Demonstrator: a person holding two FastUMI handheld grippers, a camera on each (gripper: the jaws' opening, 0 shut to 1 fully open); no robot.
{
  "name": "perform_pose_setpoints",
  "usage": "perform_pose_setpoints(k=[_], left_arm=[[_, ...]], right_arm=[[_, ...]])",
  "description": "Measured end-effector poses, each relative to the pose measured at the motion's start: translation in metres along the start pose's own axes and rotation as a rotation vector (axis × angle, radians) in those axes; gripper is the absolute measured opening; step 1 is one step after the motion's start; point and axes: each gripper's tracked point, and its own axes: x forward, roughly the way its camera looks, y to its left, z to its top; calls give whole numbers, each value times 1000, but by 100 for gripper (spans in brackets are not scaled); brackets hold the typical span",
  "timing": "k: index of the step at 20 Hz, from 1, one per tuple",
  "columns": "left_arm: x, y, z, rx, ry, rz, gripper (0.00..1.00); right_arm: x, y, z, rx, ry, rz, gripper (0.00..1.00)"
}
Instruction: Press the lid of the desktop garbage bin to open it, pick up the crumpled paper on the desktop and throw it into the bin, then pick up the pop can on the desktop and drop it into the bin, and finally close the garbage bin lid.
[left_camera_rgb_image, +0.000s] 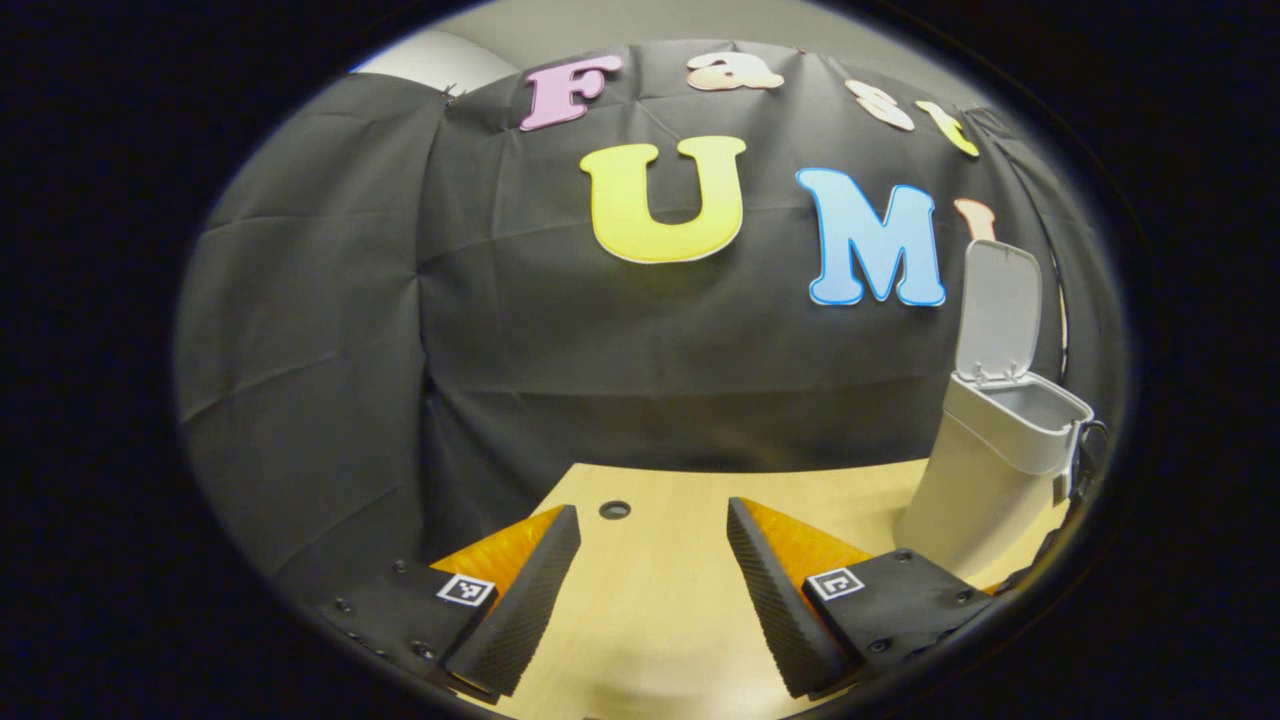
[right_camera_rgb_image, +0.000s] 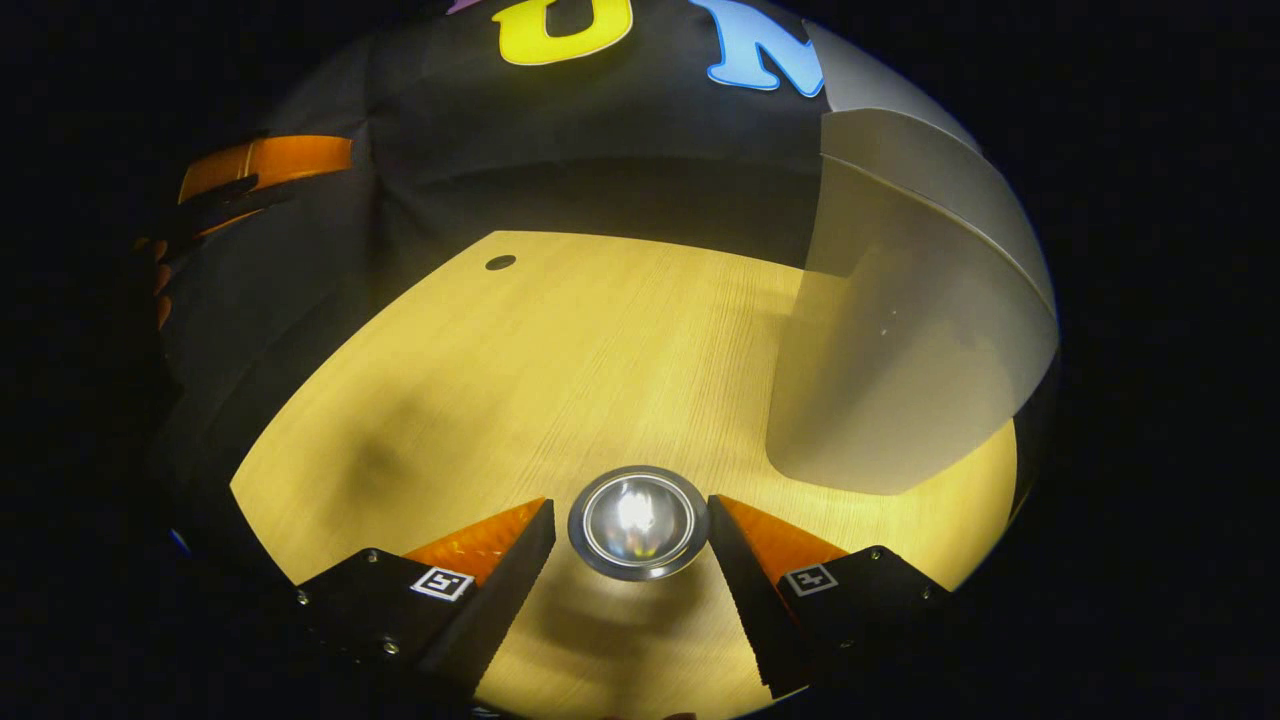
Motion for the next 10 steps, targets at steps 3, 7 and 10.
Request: perform_pose_setpoints(k=[3,7,10], left_arm=[[-1,0,-3,-4,6,3,100],[1,-2,-3,3,7,-5,100],[4,-8,-4,3,9,-17,100]], right_arm=[[5,-4,-4,-10,16,-13,97],[3,-9,0,-1,4,-25,85],[-6,-11,13,18,-26,-22,85]])
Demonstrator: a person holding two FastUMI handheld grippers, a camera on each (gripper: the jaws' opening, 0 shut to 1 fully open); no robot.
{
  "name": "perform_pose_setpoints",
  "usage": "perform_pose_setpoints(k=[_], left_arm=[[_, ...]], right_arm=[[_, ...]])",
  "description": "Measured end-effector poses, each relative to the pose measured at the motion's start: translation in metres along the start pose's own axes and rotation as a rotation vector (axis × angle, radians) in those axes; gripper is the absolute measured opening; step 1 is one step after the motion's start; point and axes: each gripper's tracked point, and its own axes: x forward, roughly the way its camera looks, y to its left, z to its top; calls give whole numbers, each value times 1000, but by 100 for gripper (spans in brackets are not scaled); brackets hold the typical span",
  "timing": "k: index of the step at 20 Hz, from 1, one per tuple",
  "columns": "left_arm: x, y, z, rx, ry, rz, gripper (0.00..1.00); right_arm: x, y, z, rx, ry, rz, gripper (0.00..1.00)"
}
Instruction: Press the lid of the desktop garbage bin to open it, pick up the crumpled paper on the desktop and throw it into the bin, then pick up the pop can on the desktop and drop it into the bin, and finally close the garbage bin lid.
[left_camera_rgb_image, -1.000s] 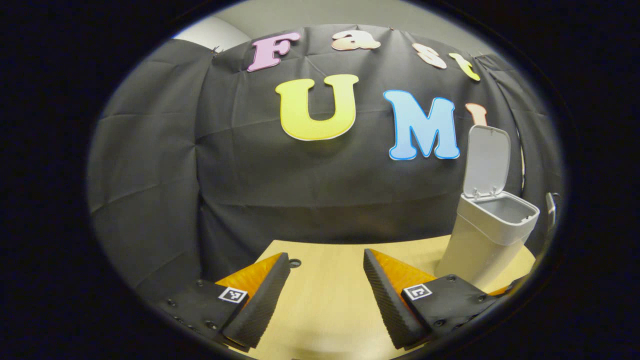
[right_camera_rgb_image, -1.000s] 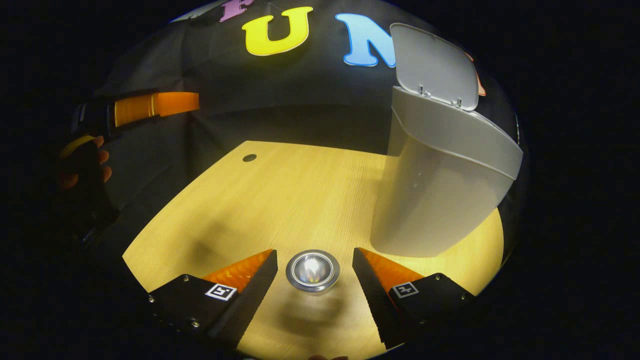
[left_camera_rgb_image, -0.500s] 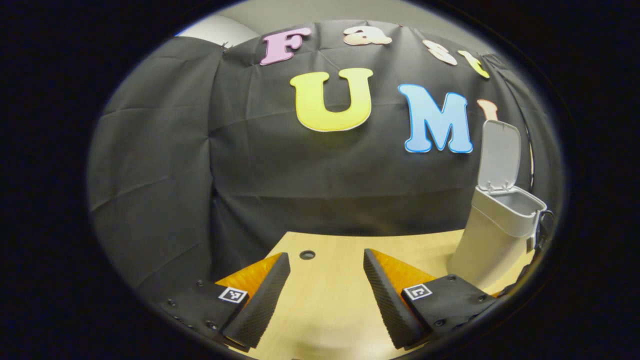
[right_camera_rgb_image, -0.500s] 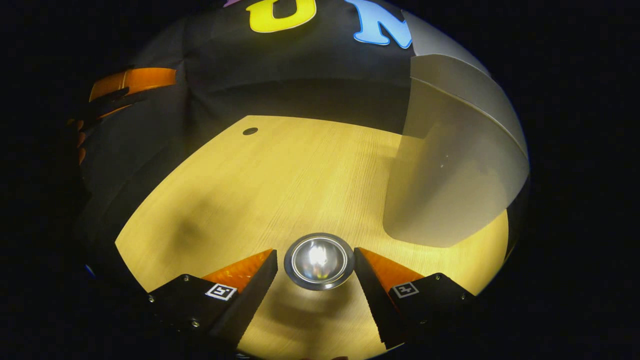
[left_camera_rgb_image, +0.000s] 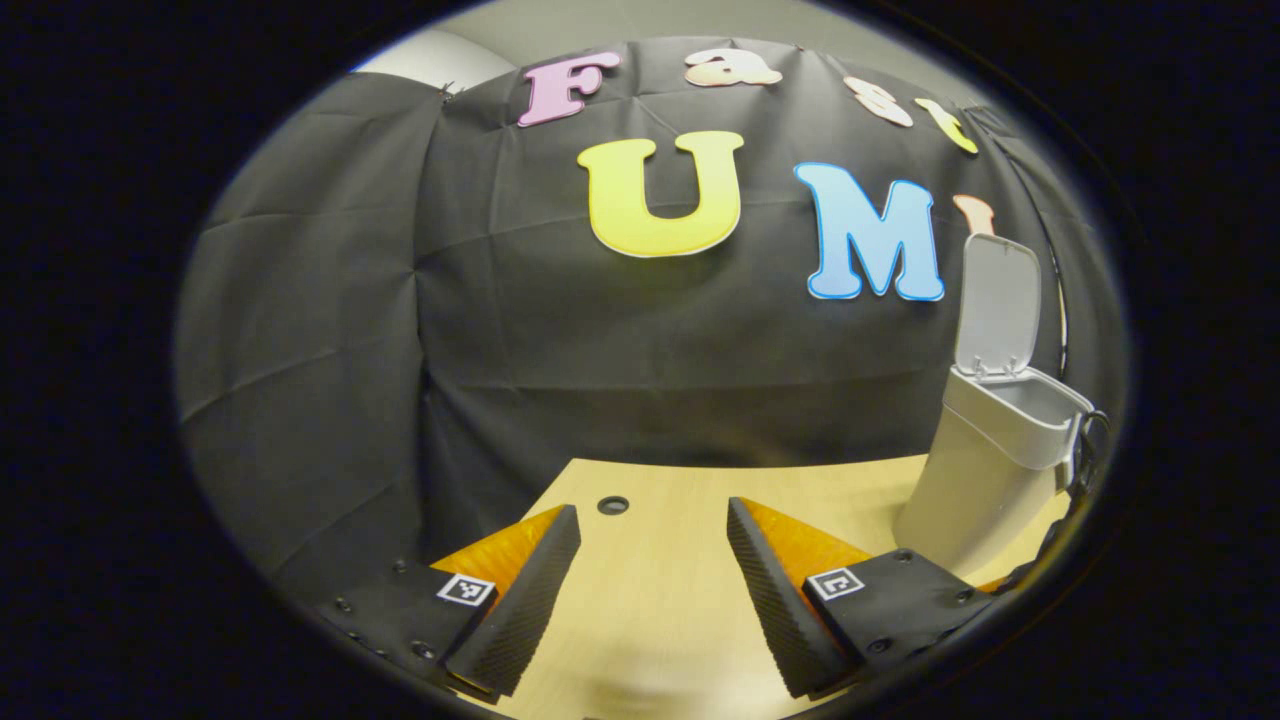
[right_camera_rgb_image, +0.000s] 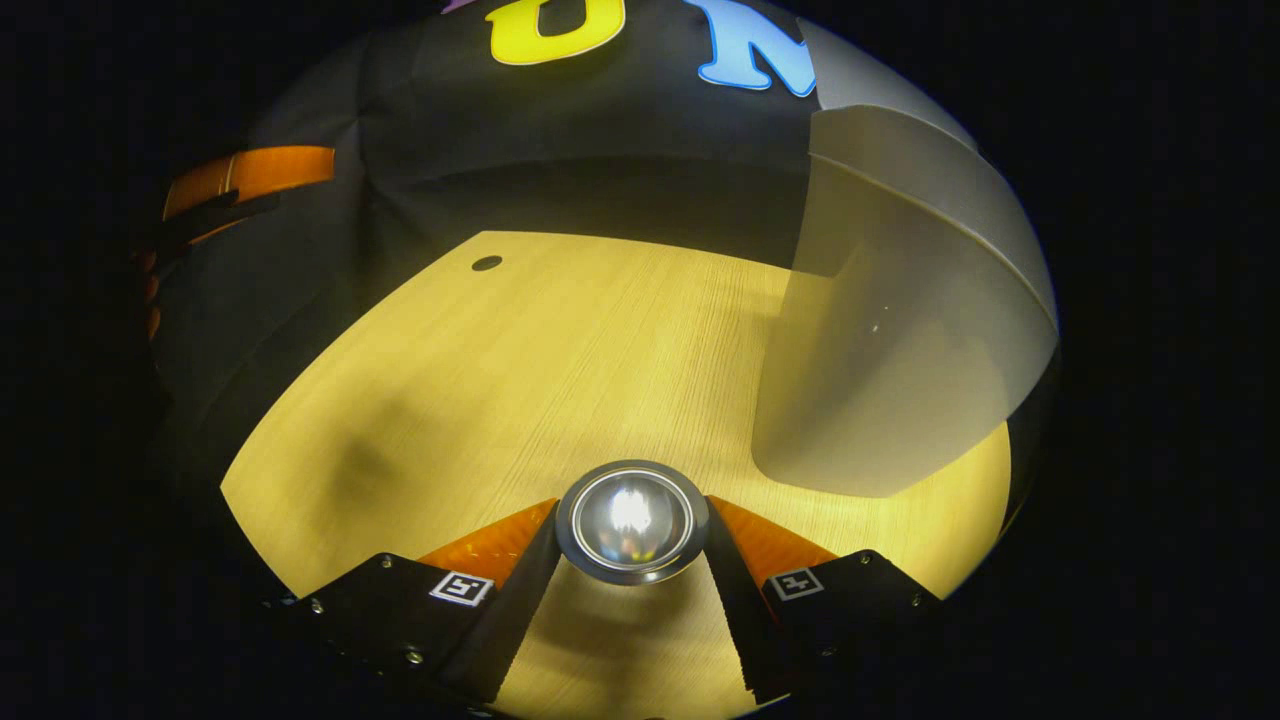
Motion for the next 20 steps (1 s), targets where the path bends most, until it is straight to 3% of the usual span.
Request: perform_pose_setpoints(k=[4,14,20], left_arm=[[2,-8,-1,2,0,-21,100],[7,-36,3,16,-7,-74,100],[8,-54,3,19,-7,-105,100]], right_arm=[[-21,4,27,35,-72,8,85],[-92,0,145,85,-354,41,84],[-134,-20,200,100,-506,16,84]])
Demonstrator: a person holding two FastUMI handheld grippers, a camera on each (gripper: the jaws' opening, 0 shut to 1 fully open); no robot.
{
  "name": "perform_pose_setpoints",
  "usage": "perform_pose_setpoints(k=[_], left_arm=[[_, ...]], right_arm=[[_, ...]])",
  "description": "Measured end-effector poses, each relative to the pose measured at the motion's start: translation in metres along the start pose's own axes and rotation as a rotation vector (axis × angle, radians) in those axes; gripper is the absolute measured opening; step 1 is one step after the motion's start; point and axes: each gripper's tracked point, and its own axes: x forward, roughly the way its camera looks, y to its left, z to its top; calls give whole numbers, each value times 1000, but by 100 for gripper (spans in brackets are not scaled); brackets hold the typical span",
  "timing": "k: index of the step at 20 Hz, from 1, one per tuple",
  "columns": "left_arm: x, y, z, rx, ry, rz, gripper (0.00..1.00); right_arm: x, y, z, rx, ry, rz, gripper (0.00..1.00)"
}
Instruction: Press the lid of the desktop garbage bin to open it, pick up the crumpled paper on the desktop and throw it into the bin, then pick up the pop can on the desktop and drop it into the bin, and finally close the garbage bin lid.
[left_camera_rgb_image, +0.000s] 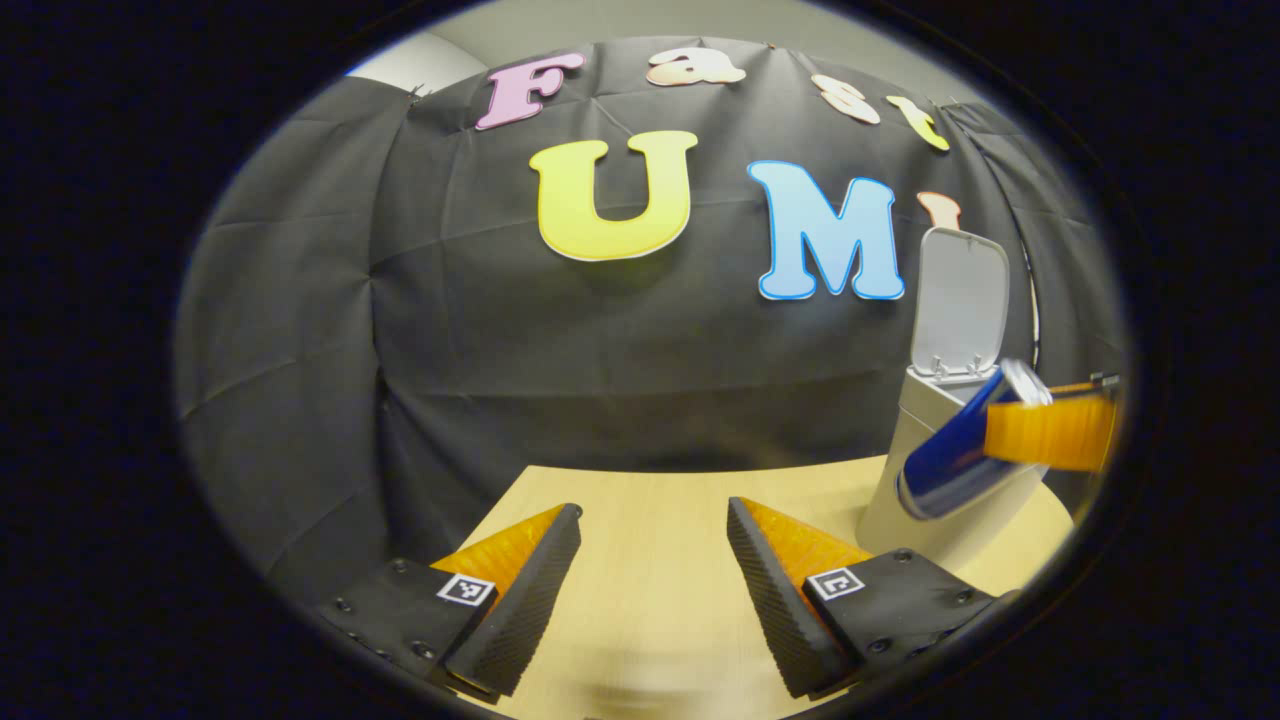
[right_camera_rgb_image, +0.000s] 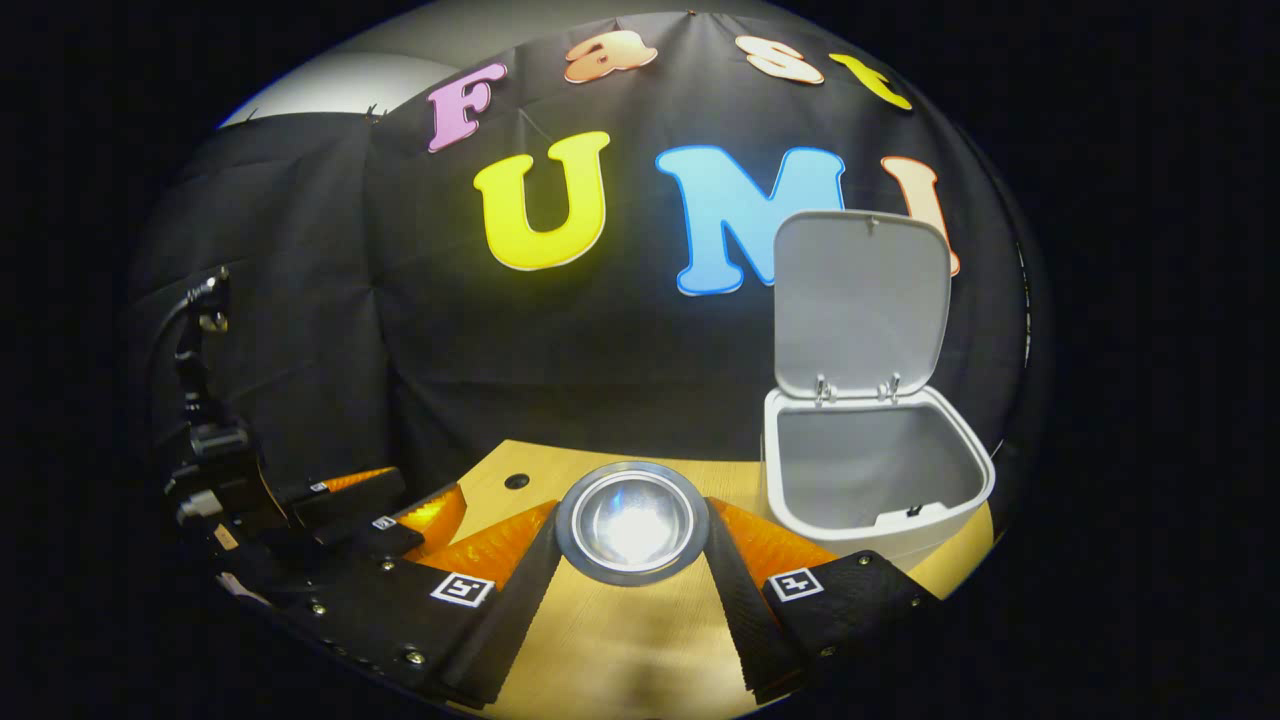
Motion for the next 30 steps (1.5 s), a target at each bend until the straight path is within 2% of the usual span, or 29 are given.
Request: perform_pose_setpoints(k=[4,6,12,17,18,22,24,30], left_arm=[[2,-13,1,-3,-1,-20,100],[3,-17,1,-3,1,-26,100],[1,-24,-6,-3,15,-33,100],[-1,-24,-12,-10,30,-28,98],[-2,-23,-13,-10,32,-27,93],[-2,-21,-16,-9,38,-22,100],[-3,-20,-17,-10,39,-21,98],[-4,-20,-21,-11,46,-21,100]], right_arm=[[-14,-27,29,-21,-90,-65,84],[-21,-52,35,-30,-130,-128,84],[-35,-96,32,-20,-146,-236,84],[-33,-105,16,-8,-120,-262,84],[-33,-106,12,-7,-113,-263,84],[-31,-107,0,4,-83,-268,84],[-31,-109,-3,21,-78,-270,85],[-33,-113,-7,61,-73,-282,87]])
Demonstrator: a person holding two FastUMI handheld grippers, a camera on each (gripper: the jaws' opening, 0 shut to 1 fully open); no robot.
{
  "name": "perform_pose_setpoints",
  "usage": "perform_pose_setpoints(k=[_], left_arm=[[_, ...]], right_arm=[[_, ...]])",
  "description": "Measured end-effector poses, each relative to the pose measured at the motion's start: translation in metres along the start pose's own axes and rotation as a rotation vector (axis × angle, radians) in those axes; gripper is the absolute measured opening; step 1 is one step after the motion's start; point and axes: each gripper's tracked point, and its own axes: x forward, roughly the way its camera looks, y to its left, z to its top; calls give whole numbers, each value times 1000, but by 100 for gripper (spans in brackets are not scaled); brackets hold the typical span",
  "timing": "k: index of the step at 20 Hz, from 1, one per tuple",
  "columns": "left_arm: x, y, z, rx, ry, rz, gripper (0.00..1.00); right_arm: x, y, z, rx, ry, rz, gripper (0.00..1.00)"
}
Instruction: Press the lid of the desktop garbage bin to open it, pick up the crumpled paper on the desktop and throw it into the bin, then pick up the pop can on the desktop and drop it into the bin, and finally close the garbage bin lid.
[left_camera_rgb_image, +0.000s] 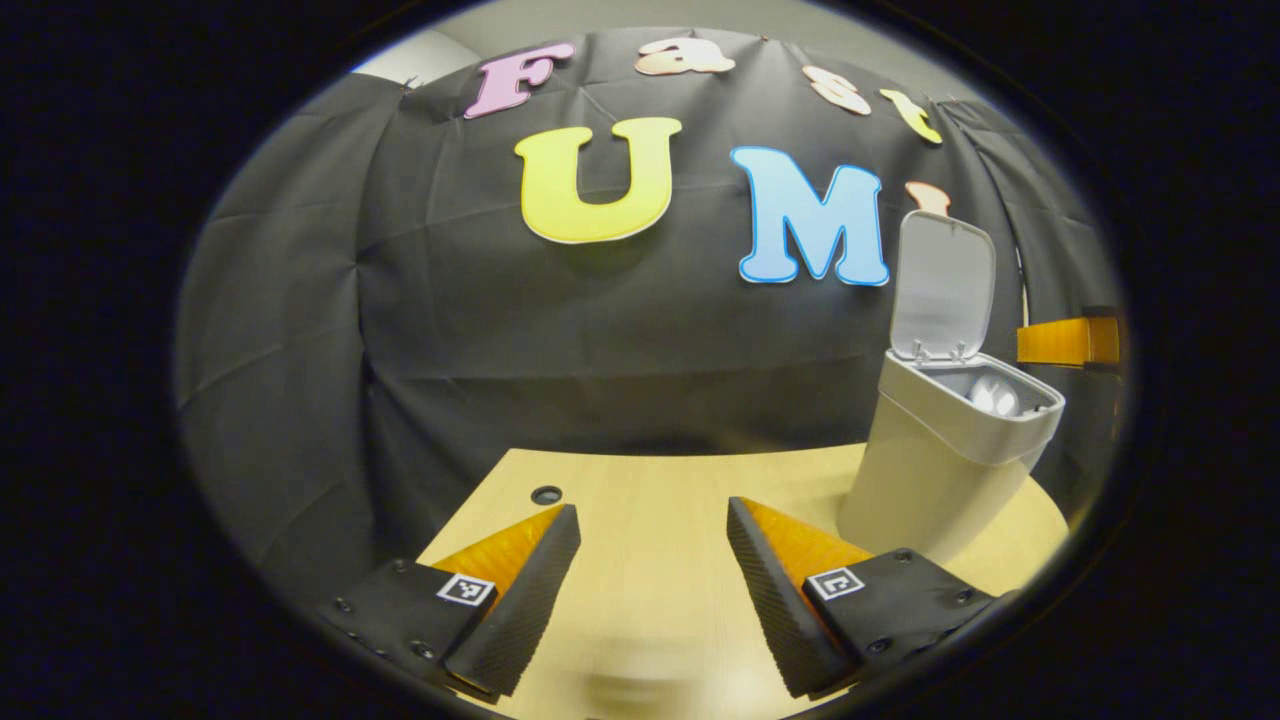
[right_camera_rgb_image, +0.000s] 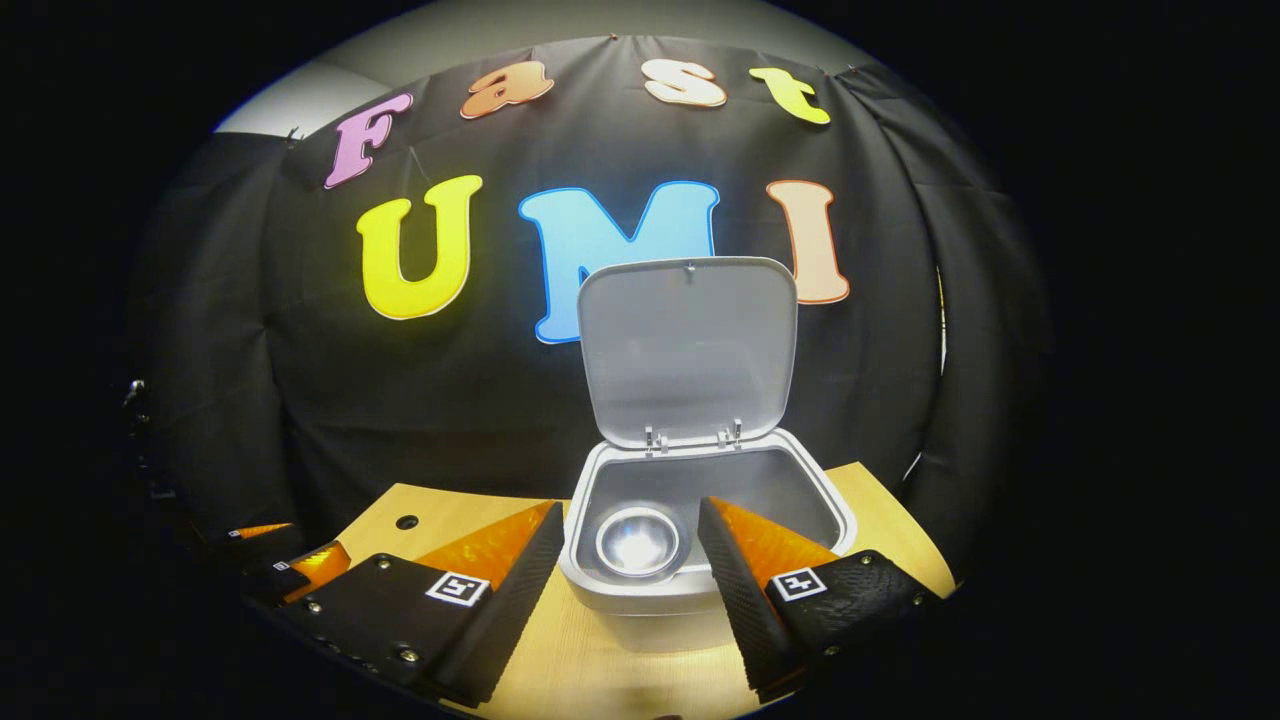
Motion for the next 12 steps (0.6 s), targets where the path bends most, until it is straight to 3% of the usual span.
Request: perform_pose_setpoints(k=[12], left_arm=[[-5,1,-5,-4,6,-3,98]], right_arm=[[-2,-1,6,-5,-16,-3,87]])
